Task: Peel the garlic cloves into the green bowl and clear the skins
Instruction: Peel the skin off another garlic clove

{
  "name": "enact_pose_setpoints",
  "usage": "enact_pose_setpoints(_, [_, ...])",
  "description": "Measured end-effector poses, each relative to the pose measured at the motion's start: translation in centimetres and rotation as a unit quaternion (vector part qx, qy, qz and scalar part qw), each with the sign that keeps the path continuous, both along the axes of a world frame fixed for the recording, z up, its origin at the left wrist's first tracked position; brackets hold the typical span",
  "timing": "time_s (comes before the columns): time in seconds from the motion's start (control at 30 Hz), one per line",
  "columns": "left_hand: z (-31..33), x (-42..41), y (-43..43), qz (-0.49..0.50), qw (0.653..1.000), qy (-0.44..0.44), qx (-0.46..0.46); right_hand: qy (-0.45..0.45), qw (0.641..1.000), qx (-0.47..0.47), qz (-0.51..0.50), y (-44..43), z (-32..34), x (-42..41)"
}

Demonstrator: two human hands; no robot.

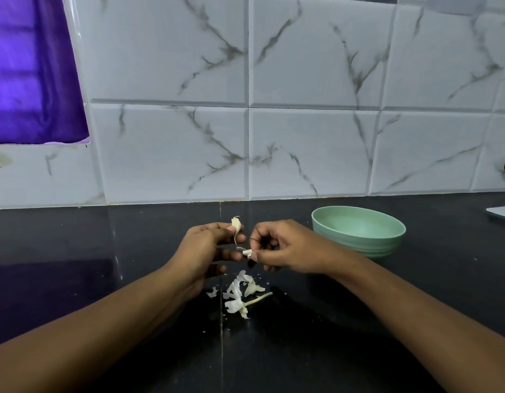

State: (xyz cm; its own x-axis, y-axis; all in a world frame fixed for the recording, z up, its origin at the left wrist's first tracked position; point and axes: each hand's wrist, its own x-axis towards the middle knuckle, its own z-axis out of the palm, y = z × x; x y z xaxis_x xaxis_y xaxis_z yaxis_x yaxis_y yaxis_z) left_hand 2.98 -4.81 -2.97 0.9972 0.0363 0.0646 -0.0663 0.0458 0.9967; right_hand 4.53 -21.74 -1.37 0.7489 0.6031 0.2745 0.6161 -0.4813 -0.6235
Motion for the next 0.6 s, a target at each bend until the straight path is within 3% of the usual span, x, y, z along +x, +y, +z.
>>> enact_pose_setpoints(0.2, [-0.1,0.4,0.6,-0.013,0.999,0.005,0.041,-0.011,1.000,-0.023,-0.003,-0.4,0.2,0.1])
enact_pose_setpoints(0.4, [-0.4,0.7,0.8,-0.016,0.997,-0.012,0.076,0.032,0.999,-0.040,0.019,-0.8,0.3,0.2])
enact_pose_setpoints(0.6, [-0.2,0.6,1.0,-0.024,0.993,-0.033,0.111,-0.017,0.999,-0.022,-0.017,-1.4,0.6,0.8])
